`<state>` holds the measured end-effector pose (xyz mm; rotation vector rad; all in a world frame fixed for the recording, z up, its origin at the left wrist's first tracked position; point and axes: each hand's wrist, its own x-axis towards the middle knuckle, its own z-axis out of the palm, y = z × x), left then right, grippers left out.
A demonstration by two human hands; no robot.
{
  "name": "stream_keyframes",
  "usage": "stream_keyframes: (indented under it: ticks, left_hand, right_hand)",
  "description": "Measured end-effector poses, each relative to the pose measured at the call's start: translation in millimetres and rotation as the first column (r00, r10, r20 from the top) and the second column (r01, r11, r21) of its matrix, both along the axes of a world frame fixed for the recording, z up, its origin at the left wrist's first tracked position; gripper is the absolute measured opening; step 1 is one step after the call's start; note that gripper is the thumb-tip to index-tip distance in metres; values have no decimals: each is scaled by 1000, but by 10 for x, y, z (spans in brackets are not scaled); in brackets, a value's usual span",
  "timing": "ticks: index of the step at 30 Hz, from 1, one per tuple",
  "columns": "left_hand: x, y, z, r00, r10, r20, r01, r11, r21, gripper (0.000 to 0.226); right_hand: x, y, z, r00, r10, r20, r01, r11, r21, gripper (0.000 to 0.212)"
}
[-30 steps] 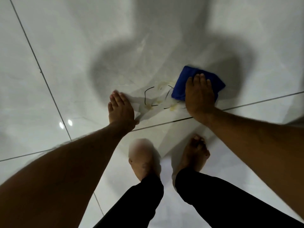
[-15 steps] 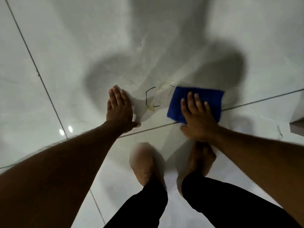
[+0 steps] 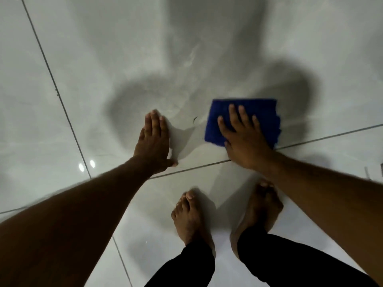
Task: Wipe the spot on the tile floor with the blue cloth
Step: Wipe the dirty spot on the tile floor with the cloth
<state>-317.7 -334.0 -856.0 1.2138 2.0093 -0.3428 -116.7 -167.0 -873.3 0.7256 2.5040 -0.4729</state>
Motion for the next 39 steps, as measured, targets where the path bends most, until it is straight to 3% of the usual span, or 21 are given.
stream_keyframes:
  ticks: [2, 4, 6, 8, 12, 15, 17, 21, 26, 28, 31, 33, 35, 39]
  left_hand:
    - [-17, -26, -2, 1000, 5, -5, -5, 1000, -2, 147]
    - [-28, -34, -5, 1000, 5, -9, -5, 1000, -3, 146]
    - [-28, -33, 9, 1000, -3, -13, 3, 1000, 3, 145]
    - [-20, -32, 17, 1000, 9, -10, -9, 1000, 0, 147]
    - [-12, -23, -2, 1000, 3, -24, -4, 1000, -12, 148]
    - [-9, -23, -22, 1000, 5, -26, -5, 1000, -19, 149]
    - [-7, -21, -25, 1000, 9, -24, -10, 1000, -18, 149]
    - [-15, -25, -24, 999, -14, -31, 14, 1000, -10, 147]
    - [-8, -4, 21, 999, -18, -37, 16, 999, -38, 148]
    - [5, 35, 10, 999, -15, -39, 13, 998, -65, 149]
    - [29, 75, 17, 999, -11, -42, 6, 994, -108, 149]
    - [44, 95, 25, 999, -15, -53, 9, 993, -119, 149]
    - [48, 111, 32, 998, -21, -63, 13, 994, -112, 148]
    - [34, 91, 59, 999, -8, -46, 4, 995, -96, 148]
  right_hand:
    - [-532, 13, -37, 999, -36, -32, 36, 999, 1, 78]
    - [-778, -213, -8, 997, 29, -76, -31, 999, -25, 84]
    - [-499, -603, 10, 980, 187, -71, -192, 979, -66, 87]
    - [121, -814, 82, 968, 247, -46, -251, 962, -110, 88]
    - [594, -192, 53, 983, 184, -19, -184, 983, -4, 86]
    - [-110, 43, -34, 999, -31, -12, 31, 999, 45, 86]
    - [-600, -108, -44, 997, -69, -46, 70, 998, 8, 87]
    - [-394, -661, 30, 992, 99, -82, -108, 987, -117, 94]
    - [667, 34, -20, 981, 185, -53, -184, 983, 28, 89]
    - [545, 454, -43, 995, 97, -32, -95, 992, 80, 89]
    - [-98, 431, -62, 994, -109, 15, 107, 989, 101, 85]
    - [-485, 141, 1, 992, -106, -65, 109, 993, 39, 83]
    - [-620, -267, 45, 997, -5, -80, 1, 999, -54, 85]
    - [-22, -750, 112, 993, 117, -25, -120, 979, -162, 85]
